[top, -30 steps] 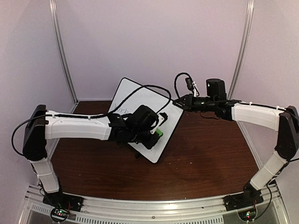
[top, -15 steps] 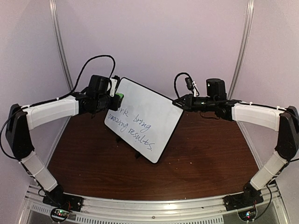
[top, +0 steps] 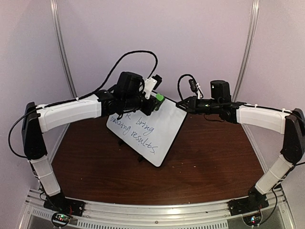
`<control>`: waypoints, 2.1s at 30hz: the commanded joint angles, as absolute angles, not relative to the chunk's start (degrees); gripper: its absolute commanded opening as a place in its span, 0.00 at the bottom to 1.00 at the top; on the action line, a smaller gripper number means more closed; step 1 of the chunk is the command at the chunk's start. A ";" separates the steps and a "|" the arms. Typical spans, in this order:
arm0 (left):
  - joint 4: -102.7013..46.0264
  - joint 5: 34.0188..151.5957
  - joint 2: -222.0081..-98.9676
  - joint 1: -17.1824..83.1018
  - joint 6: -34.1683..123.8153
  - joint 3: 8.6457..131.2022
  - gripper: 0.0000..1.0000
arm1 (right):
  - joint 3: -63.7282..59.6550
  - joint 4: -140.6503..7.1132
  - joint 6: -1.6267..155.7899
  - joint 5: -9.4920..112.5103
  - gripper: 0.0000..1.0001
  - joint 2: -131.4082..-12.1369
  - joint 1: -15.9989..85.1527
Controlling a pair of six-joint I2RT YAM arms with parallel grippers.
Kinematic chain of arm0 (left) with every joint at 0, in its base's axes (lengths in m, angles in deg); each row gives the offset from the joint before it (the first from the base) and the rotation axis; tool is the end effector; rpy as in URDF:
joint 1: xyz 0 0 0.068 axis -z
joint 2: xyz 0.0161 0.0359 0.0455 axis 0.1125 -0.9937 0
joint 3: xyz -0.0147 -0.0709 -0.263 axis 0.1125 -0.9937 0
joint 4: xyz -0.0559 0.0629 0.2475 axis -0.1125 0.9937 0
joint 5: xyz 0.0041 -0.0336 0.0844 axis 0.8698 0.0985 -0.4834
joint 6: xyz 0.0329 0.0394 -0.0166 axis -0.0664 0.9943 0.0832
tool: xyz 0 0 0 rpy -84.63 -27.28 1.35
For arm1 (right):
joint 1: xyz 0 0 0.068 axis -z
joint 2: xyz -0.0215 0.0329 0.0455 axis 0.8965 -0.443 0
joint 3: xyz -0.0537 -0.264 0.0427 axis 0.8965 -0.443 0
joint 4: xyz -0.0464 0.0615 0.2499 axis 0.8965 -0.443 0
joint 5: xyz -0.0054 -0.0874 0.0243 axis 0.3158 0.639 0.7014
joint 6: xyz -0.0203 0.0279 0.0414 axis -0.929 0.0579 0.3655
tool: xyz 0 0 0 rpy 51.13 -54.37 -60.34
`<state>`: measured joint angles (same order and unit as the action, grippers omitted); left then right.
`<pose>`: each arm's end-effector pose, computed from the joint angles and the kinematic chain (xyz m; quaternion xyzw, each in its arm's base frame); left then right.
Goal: Erase the whiteboard
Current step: Erase the center of the whiteboard.
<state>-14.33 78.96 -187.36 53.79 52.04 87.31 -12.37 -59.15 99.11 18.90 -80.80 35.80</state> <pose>0.2925 -0.3122 0.3304 0.2834 0.7919 -0.1982 0.5033 0.3113 0.1909 0.2983 -0.1966 0.7602 0.5076 0.3547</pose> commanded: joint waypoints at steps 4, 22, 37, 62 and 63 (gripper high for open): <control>-7.18 78.78 -193.70 60.26 54.52 97.97 0.17 | -11.31 -59.80 97.69 14.64 0.00 -79.90 34.17; -1.15 74.84 -196.18 63.91 53.76 98.00 0.17 | -11.32 -60.64 97.07 14.94 0.00 -79.54 34.17; -2.24 72.57 -196.52 64.94 53.00 100.07 0.17 | -10.42 -61.31 97.08 14.94 0.00 -79.83 34.17; -3.47 68.53 -182.15 54.93 43.92 75.02 0.16 | -10.64 -61.88 95.78 14.70 0.00 -79.34 34.17; -4.55 68.62 -180.63 52.86 43.32 74.15 0.16 | -10.73 -61.75 95.82 14.64 0.00 -79.29 34.17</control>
